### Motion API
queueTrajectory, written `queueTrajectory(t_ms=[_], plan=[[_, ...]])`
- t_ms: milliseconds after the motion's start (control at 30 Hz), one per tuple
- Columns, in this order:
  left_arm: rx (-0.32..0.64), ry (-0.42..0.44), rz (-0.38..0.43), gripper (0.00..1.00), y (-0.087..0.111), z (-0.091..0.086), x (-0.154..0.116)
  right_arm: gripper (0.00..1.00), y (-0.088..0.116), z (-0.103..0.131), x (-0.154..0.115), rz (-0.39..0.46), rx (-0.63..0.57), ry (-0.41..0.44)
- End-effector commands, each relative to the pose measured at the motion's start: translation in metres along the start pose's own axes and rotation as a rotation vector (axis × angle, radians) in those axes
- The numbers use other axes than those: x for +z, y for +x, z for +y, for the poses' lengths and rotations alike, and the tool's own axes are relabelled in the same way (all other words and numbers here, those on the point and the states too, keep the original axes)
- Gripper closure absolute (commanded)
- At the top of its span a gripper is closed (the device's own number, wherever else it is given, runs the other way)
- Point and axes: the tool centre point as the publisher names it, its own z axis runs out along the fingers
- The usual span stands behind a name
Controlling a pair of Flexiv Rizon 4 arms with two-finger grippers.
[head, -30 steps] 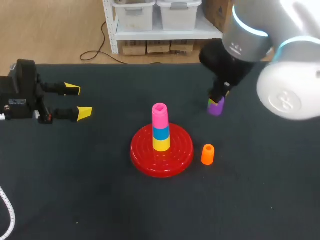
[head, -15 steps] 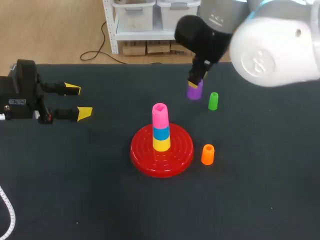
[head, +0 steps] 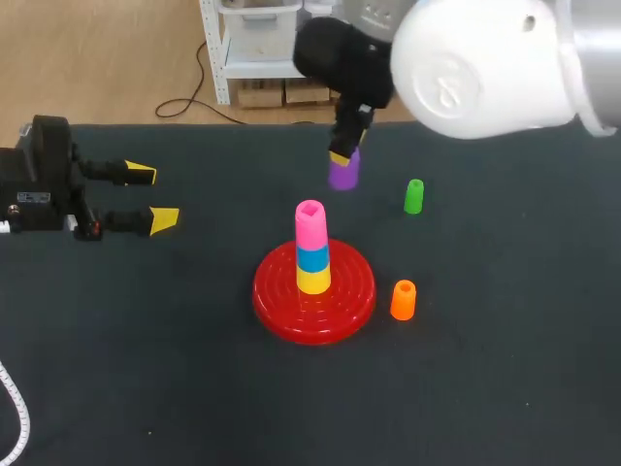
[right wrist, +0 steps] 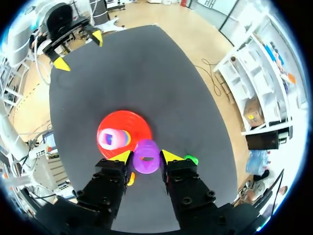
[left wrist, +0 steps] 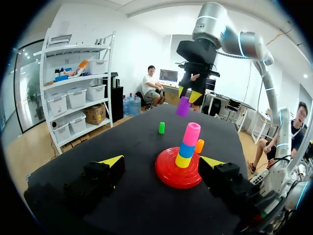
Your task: Pick up and stack the cylinders on the red base in this order: pink,purple,orange,green
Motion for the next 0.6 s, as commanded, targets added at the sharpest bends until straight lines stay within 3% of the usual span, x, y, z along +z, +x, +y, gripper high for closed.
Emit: queueTrajectory(t_ms=[33,600], plan=[[0.003,-0.004,-0.009,0.0,0.002,0.0,0.001,1.0,-0.009,0.01,-0.003,0.013,-0.025,0.012],[0.003,-0.004,-0.009,0.0,0.002,0.0,0.001,1.0,-0.027,0.021,-0.02,0.008,-0.051,0.01]])
